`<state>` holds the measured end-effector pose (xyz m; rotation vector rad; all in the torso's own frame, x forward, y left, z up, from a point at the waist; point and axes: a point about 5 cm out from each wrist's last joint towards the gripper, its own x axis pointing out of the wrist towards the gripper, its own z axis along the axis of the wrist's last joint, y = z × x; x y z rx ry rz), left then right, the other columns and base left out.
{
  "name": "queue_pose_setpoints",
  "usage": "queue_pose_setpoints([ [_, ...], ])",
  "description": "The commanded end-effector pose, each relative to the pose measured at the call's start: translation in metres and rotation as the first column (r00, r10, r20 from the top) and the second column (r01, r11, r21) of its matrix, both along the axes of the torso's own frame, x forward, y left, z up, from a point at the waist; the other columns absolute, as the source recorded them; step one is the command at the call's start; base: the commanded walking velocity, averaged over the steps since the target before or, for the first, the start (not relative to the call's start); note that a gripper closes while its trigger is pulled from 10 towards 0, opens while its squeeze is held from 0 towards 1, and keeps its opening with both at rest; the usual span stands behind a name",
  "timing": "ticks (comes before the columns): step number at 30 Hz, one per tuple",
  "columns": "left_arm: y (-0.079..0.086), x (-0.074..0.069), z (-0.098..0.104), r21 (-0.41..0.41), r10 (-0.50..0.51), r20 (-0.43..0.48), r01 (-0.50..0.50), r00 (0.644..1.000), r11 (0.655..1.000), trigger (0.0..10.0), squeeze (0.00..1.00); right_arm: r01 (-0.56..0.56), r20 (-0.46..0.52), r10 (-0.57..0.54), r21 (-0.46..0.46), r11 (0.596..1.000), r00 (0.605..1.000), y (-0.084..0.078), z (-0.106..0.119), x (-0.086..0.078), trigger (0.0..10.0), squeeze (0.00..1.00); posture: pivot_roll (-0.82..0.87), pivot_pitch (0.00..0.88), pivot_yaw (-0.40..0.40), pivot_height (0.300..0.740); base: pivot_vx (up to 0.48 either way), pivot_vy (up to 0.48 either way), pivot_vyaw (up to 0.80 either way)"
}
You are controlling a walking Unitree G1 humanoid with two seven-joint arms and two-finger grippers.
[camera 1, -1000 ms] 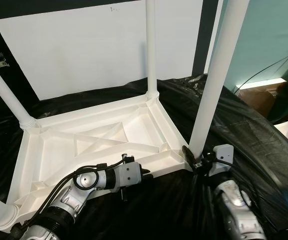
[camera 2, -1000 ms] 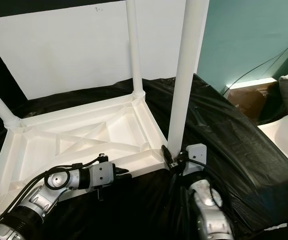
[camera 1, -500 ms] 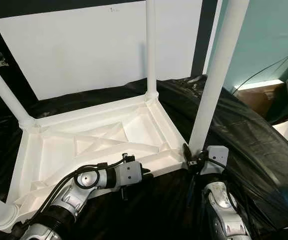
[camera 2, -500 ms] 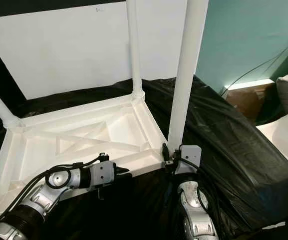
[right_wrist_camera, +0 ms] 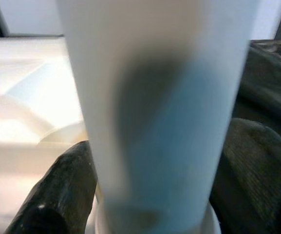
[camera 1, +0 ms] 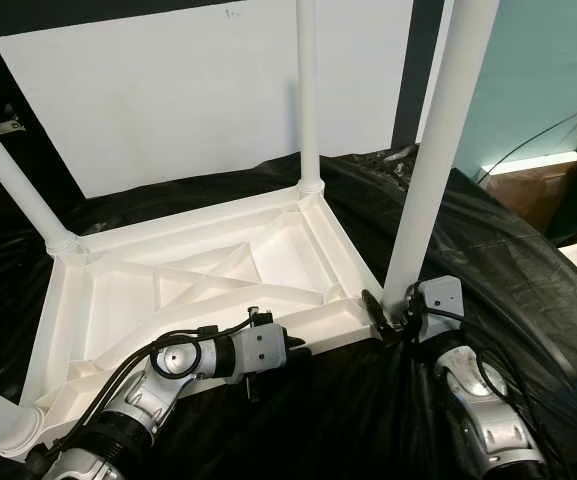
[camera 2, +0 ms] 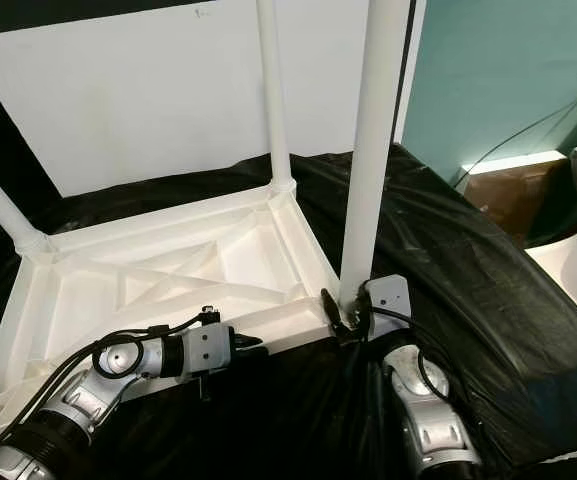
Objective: Building children table
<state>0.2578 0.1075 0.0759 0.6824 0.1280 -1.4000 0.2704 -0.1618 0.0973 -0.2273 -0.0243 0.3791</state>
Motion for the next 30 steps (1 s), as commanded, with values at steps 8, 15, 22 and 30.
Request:
queue_pose_setpoints([
  [8,0.023,-0.036,-0.058,0.225,0.006,-0.287,0.061,0.958,0.973,10.0,0.0,-0.312,-0.068,0.304,-0.187,0.932,0.95,-0.014,0.005,0.003,10.0,0.0,-0.02,0.0,0.022,0.74,0.0,0.0,0.0],
  [15,0.023,-0.036,-0.057,0.222,0.009,-0.285,0.056,0.959,0.973,10.0,0.0,-0.354,-0.077,0.347,-0.29,0.889,0.935,-0.022,0.009,0.014,4.5,0.0,-0.02,0.0,0.017,0.74,0.0,0.0,0.0],
  [22,0.023,-0.036,-0.057,0.221,0.013,-0.284,0.052,0.959,0.974,10.0,0.0,-0.407,-0.1,0.396,-0.307,0.86,0.913,-0.026,0.011,0.015,0.0,0.0,-0.01,0.0,0.015,0.74,0.0,0.0,0.0],
  [30,0.024,-0.037,-0.058,0.225,0.014,-0.285,0.053,0.958,0.973,10.0,0.0,-0.419,-0.13,0.399,-0.257,0.871,0.908,-0.028,0.005,0.012,0.0,0.0,-0.02,0.0,0.019,0.74,0.0,0.0,0.0],
])
